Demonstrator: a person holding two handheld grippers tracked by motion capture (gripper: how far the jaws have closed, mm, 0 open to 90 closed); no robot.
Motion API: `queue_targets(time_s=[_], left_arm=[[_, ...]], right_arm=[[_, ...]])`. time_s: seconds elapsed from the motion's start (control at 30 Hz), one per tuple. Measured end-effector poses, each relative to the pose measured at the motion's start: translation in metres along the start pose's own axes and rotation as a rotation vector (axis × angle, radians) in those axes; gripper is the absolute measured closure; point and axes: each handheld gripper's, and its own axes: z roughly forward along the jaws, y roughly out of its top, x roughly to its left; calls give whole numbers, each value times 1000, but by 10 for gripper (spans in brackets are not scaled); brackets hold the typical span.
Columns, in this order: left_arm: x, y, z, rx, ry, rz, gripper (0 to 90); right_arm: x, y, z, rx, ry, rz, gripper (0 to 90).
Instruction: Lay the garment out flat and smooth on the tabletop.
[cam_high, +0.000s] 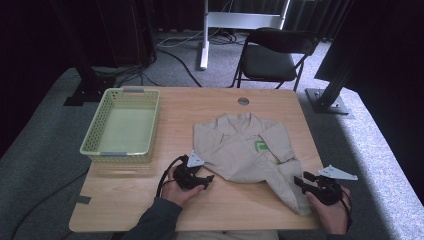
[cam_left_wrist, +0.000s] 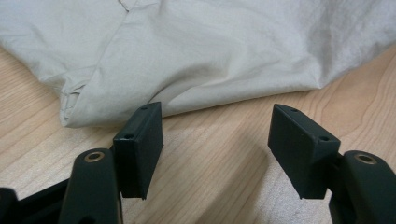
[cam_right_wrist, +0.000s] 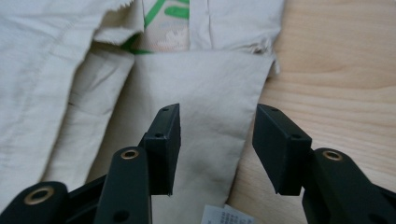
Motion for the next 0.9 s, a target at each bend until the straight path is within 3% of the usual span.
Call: queue_targets(time_s=[0.23, 0.37, 0.53, 0.7, 0.9], left_arm=[[0, 3, -4, 22, -3, -20, 546], [0, 8, -8, -27, 25, -17, 550], [9, 21, -11, -47, 50, -23, 541], [18, 37, -4, -28, 62, -26, 531], [27, 54, 12, -8, 64, -1, 500]], right_arm=[[1, -2, 7, 16, 5, 4, 498], [1, -3, 11, 29, 7, 0, 497], [1, -3, 13, 36, 9, 3, 497], [1, -4, 14, 40, 10, 6, 497], [1, -4, 14, 41, -4, 0, 516]])
